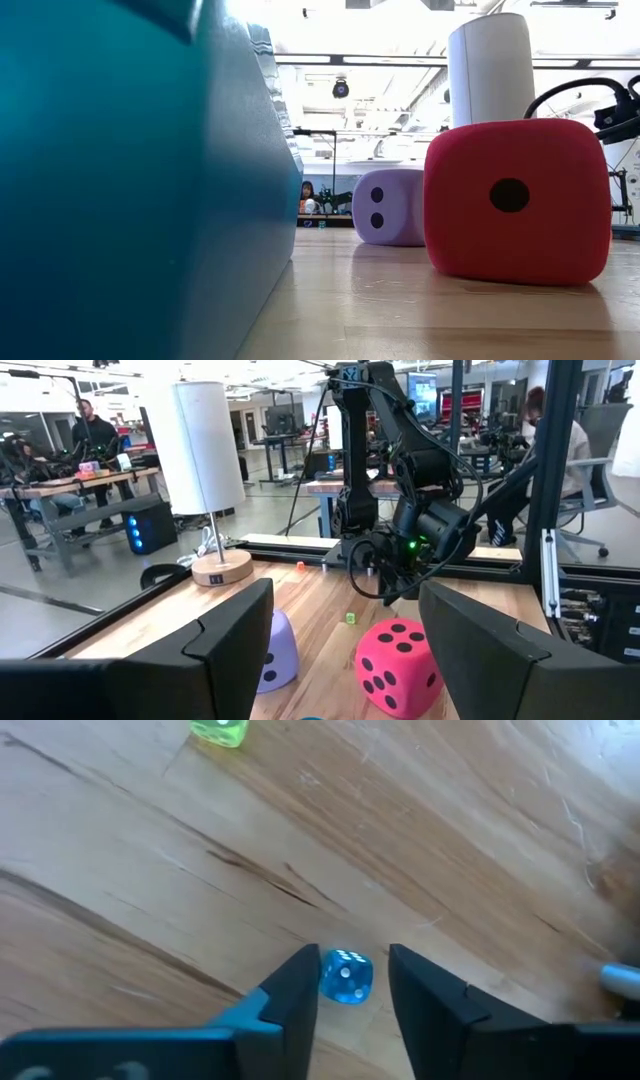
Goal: Pick & Place Dice
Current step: Put the small light blue die into the blue bin, then put the big red die into the blue bin
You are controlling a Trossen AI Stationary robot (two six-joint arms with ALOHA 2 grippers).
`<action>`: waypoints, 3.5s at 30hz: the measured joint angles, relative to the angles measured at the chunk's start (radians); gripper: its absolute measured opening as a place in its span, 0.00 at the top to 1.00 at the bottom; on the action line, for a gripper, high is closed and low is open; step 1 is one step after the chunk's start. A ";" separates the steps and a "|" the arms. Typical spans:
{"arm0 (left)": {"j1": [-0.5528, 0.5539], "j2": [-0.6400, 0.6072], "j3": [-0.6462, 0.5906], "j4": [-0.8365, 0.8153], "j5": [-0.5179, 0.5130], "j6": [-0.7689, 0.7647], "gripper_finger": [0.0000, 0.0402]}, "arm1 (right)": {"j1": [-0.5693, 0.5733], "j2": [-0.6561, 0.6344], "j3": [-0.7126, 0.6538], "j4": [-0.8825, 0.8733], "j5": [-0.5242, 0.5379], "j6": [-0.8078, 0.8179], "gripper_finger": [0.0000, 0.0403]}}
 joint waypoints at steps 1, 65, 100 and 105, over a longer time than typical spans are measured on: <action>0.000 0.000 0.000 -0.001 0.000 0.000 0.39 | 0.000 0.000 0.000 0.001 0.001 -0.004 0.77; 0.021 0.000 0.000 -0.060 -0.001 -0.011 0.39 | -0.377 0.193 0.284 1.298 -0.159 -1.699 0.91; 0.005 0.000 0.000 -0.096 -0.004 -0.026 0.39 | -0.410 0.286 0.435 1.073 0.022 -1.492 0.40; 0.005 0.000 0.000 -0.110 -0.004 -0.067 0.39 | -0.389 0.286 0.435 1.156 0.073 -1.567 0.31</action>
